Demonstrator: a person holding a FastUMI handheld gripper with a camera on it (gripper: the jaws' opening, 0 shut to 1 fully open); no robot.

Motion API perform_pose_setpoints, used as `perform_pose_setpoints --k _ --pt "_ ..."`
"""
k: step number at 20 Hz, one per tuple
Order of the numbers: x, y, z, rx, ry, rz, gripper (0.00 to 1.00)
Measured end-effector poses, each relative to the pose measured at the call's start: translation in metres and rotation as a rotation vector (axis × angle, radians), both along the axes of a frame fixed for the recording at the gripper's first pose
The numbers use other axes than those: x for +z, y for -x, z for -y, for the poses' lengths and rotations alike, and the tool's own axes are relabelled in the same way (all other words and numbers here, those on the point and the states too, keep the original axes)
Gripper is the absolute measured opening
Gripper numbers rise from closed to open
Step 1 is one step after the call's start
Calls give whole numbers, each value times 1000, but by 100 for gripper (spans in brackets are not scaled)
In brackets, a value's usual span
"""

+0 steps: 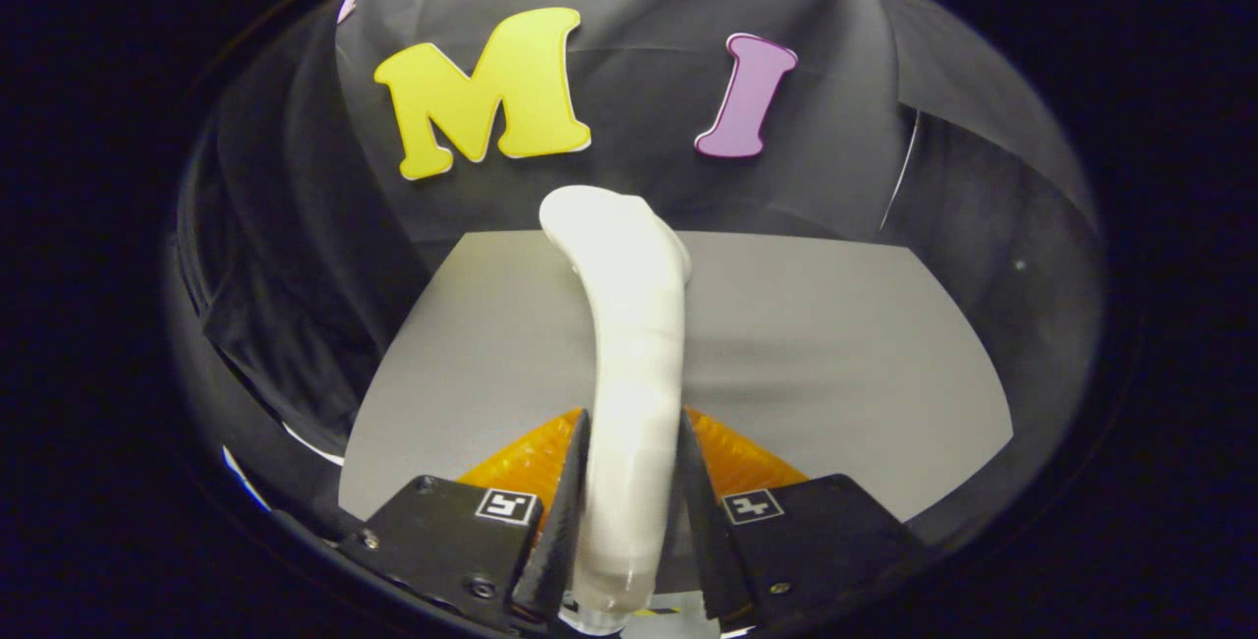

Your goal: Iron the clothes twice with a garment steamer, once on the left side and once on the right side.

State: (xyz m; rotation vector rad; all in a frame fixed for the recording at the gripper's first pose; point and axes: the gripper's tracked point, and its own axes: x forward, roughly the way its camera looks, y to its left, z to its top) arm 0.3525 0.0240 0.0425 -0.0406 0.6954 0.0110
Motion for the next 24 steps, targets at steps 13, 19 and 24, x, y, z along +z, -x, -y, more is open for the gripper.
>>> perform_pose_setpoints --k 13,19,24 --pt "47 35 -30 -52 -125 173 33" --pt "131 85 -61 -33 -167 401 33" --pt "192 124 -91 -48 -145 614 33"
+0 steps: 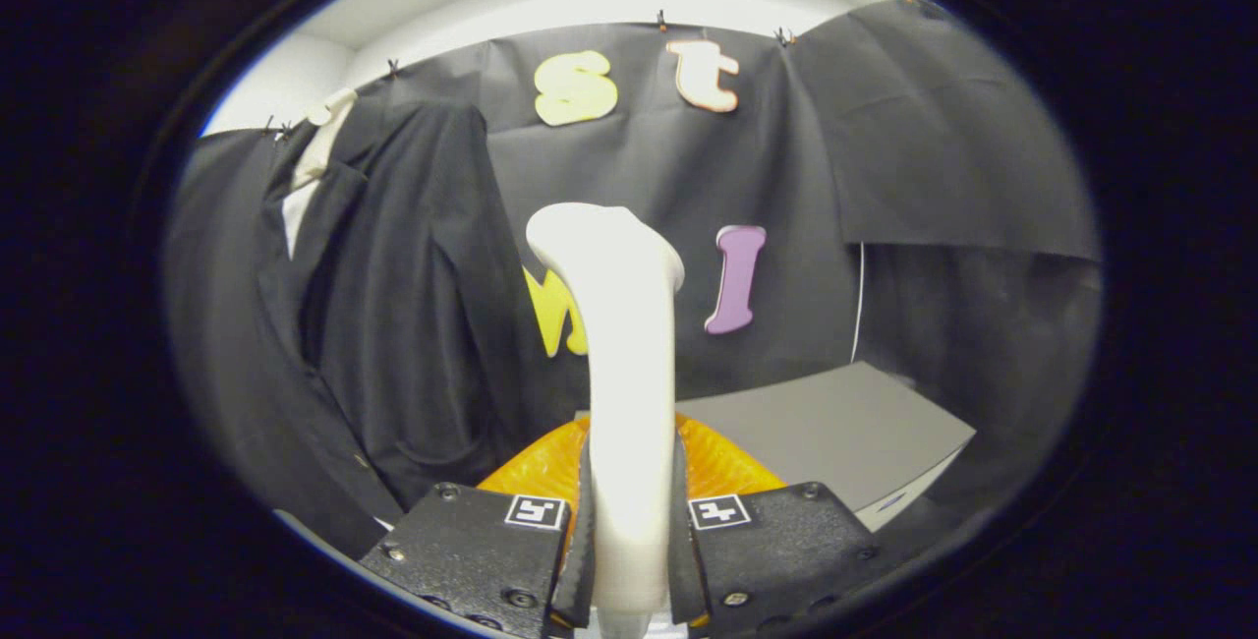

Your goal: Iron the clothes twice with a garment steamer, once on the left side and once on the right side.

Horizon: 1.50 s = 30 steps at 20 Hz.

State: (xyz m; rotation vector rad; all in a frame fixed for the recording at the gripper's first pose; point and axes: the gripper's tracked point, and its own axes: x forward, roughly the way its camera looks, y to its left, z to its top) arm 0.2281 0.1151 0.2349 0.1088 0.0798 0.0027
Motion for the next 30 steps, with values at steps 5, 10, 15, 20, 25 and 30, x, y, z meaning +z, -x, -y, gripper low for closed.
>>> perform_pose_setpoints --k 5,10,15,20,25,30 --pt "62 24 -38 -16 22 207 33" --pt "112 28 -73 -48 57 377 33" --pt "140 19 -97 -80 61 472 33" --pt "157 14 -129 -66 99 548 32" --pt "137 -1 -162 -39 173 515 32" --pt "104 -13 -171 -36 220 448 32"
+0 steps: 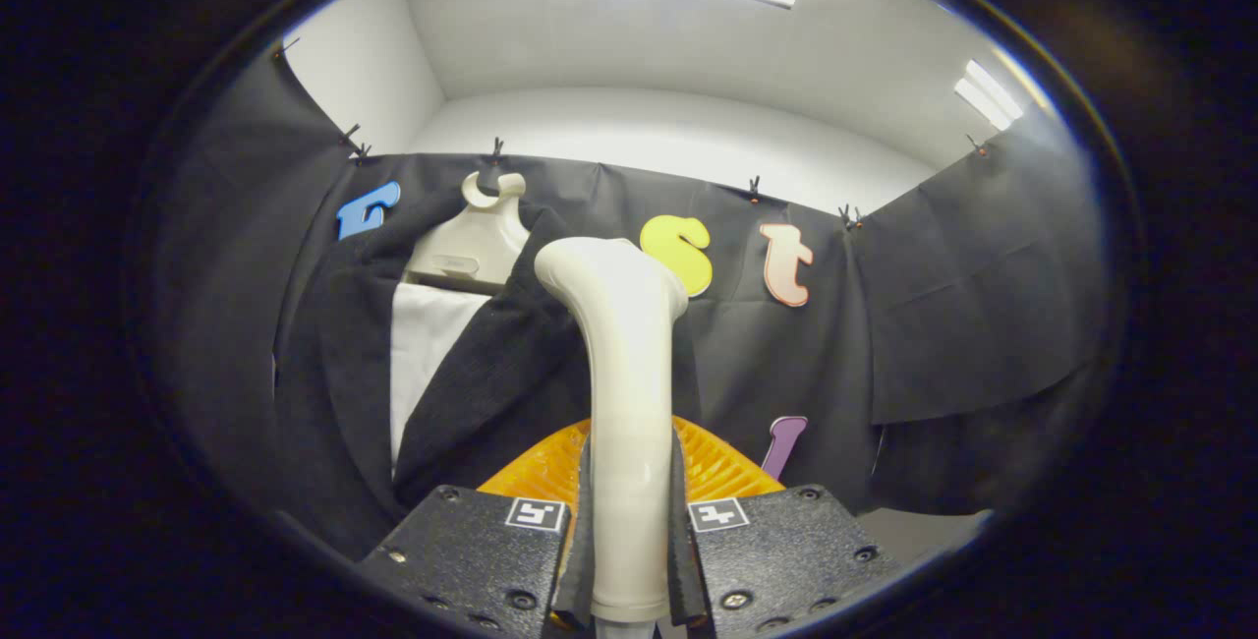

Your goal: Iron the clothes twice with a garment steamer, once on the left side and once on the right side.

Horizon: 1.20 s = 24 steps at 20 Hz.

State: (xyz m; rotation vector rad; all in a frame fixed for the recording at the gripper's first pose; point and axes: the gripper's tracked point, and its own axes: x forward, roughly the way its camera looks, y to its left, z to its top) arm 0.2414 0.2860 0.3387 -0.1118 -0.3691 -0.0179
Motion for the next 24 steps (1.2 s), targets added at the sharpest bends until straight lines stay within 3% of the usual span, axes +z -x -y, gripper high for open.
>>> perform_pose_setpoints --k 24 --pt "-151 28 -4 -53 109 -202 32"
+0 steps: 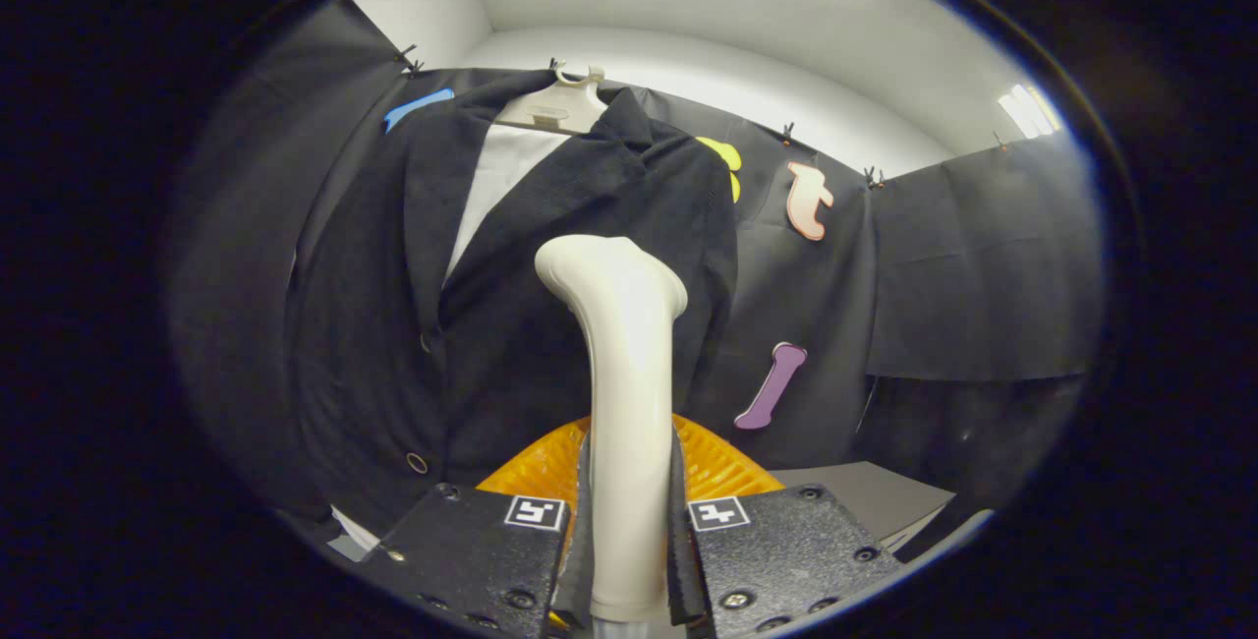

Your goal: Iron the clothes twice with a garment steamer, once on the left side and once on the right side.

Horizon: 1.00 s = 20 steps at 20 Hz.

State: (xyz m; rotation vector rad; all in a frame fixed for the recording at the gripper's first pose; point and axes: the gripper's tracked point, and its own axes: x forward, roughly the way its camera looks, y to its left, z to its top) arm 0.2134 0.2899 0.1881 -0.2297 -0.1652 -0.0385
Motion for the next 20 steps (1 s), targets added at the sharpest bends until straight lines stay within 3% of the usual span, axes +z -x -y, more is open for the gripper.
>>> perform_pose_setpoints --k 20 --pt "-137 50 14 -71 13 -225 33"
